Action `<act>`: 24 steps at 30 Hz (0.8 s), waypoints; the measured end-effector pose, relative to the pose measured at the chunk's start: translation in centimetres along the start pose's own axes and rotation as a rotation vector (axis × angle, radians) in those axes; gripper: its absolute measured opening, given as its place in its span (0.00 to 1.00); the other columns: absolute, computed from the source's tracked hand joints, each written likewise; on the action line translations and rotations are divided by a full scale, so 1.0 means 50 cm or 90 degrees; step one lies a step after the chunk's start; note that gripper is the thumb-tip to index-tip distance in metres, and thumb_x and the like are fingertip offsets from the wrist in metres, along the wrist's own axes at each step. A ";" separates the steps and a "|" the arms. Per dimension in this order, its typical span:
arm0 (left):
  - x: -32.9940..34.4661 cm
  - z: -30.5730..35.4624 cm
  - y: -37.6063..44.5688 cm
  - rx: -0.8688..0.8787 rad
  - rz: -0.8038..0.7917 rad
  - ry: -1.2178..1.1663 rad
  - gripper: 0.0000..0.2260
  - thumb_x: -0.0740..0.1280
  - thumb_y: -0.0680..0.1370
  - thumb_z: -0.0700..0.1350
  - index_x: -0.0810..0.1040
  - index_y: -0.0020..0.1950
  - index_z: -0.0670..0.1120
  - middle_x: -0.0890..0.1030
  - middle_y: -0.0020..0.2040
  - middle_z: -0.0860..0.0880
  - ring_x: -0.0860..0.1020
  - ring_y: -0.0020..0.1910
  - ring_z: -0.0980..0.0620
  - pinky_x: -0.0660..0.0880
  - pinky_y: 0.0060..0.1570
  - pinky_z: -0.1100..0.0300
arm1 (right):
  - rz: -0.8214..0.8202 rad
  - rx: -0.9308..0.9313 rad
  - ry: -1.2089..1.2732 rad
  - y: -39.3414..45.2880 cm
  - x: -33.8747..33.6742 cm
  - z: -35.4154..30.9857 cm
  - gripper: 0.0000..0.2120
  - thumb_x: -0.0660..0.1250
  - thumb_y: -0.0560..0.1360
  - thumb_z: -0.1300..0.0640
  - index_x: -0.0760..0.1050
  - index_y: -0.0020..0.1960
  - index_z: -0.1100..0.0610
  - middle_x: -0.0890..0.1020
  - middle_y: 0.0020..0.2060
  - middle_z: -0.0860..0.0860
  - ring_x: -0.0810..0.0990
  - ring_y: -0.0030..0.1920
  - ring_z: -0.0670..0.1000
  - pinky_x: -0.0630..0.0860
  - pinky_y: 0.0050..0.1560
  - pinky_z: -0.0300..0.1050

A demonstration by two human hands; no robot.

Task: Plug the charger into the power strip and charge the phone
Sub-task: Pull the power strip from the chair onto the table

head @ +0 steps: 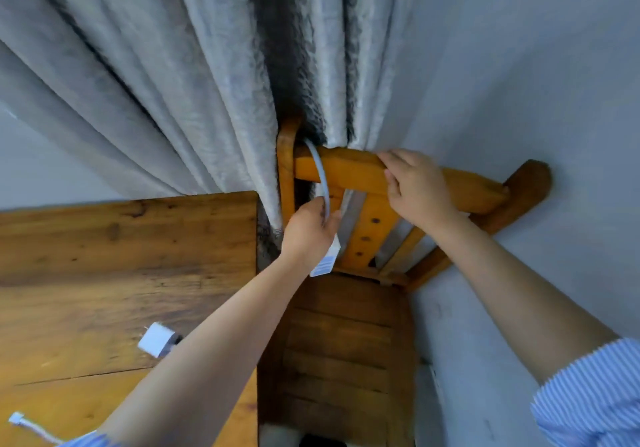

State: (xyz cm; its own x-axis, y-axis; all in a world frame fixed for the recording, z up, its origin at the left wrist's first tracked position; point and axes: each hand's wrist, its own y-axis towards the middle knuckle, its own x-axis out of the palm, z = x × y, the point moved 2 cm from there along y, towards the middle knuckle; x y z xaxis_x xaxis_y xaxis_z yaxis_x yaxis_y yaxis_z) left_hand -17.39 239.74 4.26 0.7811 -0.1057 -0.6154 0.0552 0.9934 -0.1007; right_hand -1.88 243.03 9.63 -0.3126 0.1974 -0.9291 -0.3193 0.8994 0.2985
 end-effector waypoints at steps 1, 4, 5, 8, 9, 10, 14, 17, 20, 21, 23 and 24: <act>0.006 0.002 0.005 -0.019 0.018 -0.020 0.09 0.58 0.79 0.45 0.69 0.39 0.48 0.70 0.32 0.52 0.69 0.31 0.53 0.68 0.31 0.59 | 0.005 -0.004 0.007 -0.004 0.000 0.001 0.16 0.61 0.71 0.70 0.72 0.59 0.67 0.80 0.53 0.66 0.78 0.52 0.66 0.74 0.56 0.61; 0.002 0.002 0.003 -0.039 0.055 -0.030 0.17 0.56 0.80 0.44 0.60 0.31 0.52 0.65 0.27 0.52 0.64 0.26 0.55 0.59 0.25 0.62 | 0.030 0.004 0.008 -0.009 0.004 -0.004 0.18 0.63 0.67 0.73 0.73 0.57 0.69 0.81 0.51 0.67 0.80 0.49 0.66 0.75 0.53 0.62; -0.004 0.001 -0.002 -0.040 0.066 -0.033 0.18 0.55 0.80 0.44 0.59 0.30 0.53 0.65 0.27 0.52 0.64 0.26 0.55 0.59 0.25 0.62 | 0.040 0.011 0.012 -0.010 0.006 -0.007 0.18 0.64 0.66 0.73 0.74 0.56 0.69 0.82 0.50 0.67 0.80 0.48 0.66 0.76 0.52 0.62; -0.038 -0.002 -0.016 -0.034 0.122 -0.046 0.17 0.54 0.80 0.44 0.60 0.31 0.53 0.66 0.28 0.51 0.65 0.27 0.54 0.61 0.26 0.59 | 0.055 0.037 0.008 -0.011 0.012 -0.012 0.17 0.65 0.67 0.72 0.74 0.56 0.68 0.82 0.49 0.66 0.80 0.48 0.65 0.76 0.51 0.61; -0.051 0.002 -0.020 -0.023 0.145 -0.038 0.17 0.53 0.80 0.44 0.60 0.31 0.53 0.66 0.28 0.52 0.65 0.27 0.54 0.61 0.26 0.60 | 0.059 0.043 0.007 -0.013 0.012 -0.011 0.17 0.65 0.68 0.72 0.74 0.57 0.68 0.82 0.50 0.66 0.80 0.49 0.65 0.76 0.52 0.60; -0.079 0.011 -0.030 -0.010 0.174 -0.026 0.16 0.53 0.80 0.44 0.61 0.32 0.53 0.66 0.28 0.52 0.65 0.27 0.55 0.60 0.26 0.61 | 0.056 0.041 0.011 -0.014 0.005 -0.022 0.18 0.64 0.68 0.71 0.73 0.58 0.68 0.81 0.52 0.66 0.79 0.50 0.65 0.75 0.53 0.60; -0.135 0.047 -0.012 0.010 0.238 -0.026 0.12 0.52 0.81 0.44 0.67 0.39 0.45 0.68 0.30 0.52 0.66 0.28 0.56 0.61 0.26 0.62 | -0.031 0.097 -0.022 -0.016 0.014 -0.034 0.25 0.61 0.71 0.67 0.62 0.67 0.65 0.72 0.64 0.63 0.69 0.65 0.61 0.61 0.68 0.58; -0.165 0.069 0.008 -0.006 0.280 -0.065 0.12 0.51 0.81 0.44 0.68 0.39 0.45 0.68 0.31 0.53 0.67 0.30 0.55 0.63 0.30 0.60 | -0.094 0.144 -0.091 -0.029 0.024 -0.042 0.29 0.59 0.73 0.62 0.52 0.71 0.65 0.62 0.71 0.62 0.59 0.71 0.59 0.50 0.74 0.55; -0.206 0.077 0.018 -0.023 0.319 -0.101 0.14 0.51 0.81 0.44 0.67 0.36 0.47 0.68 0.31 0.53 0.66 0.30 0.56 0.60 0.30 0.58 | -0.140 0.186 -0.138 -0.031 0.026 -0.057 0.30 0.56 0.76 0.59 0.46 0.72 0.64 0.55 0.73 0.62 0.53 0.73 0.59 0.45 0.74 0.54; -0.223 0.074 0.014 -0.021 0.326 -0.098 0.13 0.51 0.81 0.44 0.68 0.38 0.45 0.67 0.31 0.53 0.66 0.30 0.55 0.59 0.31 0.57 | -0.145 0.196 -0.143 -0.027 0.024 -0.067 0.31 0.56 0.76 0.57 0.45 0.72 0.64 0.55 0.73 0.62 0.52 0.73 0.59 0.45 0.74 0.55; -0.241 0.065 -0.004 0.000 0.293 -0.074 0.11 0.52 0.81 0.43 0.69 0.41 0.42 0.67 0.30 0.52 0.66 0.30 0.51 0.61 0.32 0.56 | -0.137 0.214 -0.138 -0.026 0.017 -0.083 0.30 0.56 0.76 0.55 0.47 0.72 0.63 0.56 0.73 0.61 0.52 0.73 0.59 0.47 0.74 0.57; -0.248 0.059 -0.018 0.015 0.265 -0.055 0.11 0.53 0.80 0.43 0.69 0.40 0.42 0.67 0.29 0.52 0.66 0.30 0.51 0.63 0.30 0.58 | -0.124 0.207 -0.123 -0.027 0.014 -0.093 0.29 0.57 0.76 0.54 0.50 0.71 0.63 0.57 0.73 0.60 0.53 0.73 0.59 0.48 0.73 0.59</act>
State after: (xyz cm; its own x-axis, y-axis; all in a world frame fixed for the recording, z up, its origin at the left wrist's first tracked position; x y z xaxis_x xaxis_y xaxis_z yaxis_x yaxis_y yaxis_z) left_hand -25.30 240.30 14.27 0.7890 0.3072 -0.5321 -0.2621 0.9516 0.1606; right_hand -5.84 240.13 9.58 -0.0906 0.0533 -0.9945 -0.0468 0.9972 0.0577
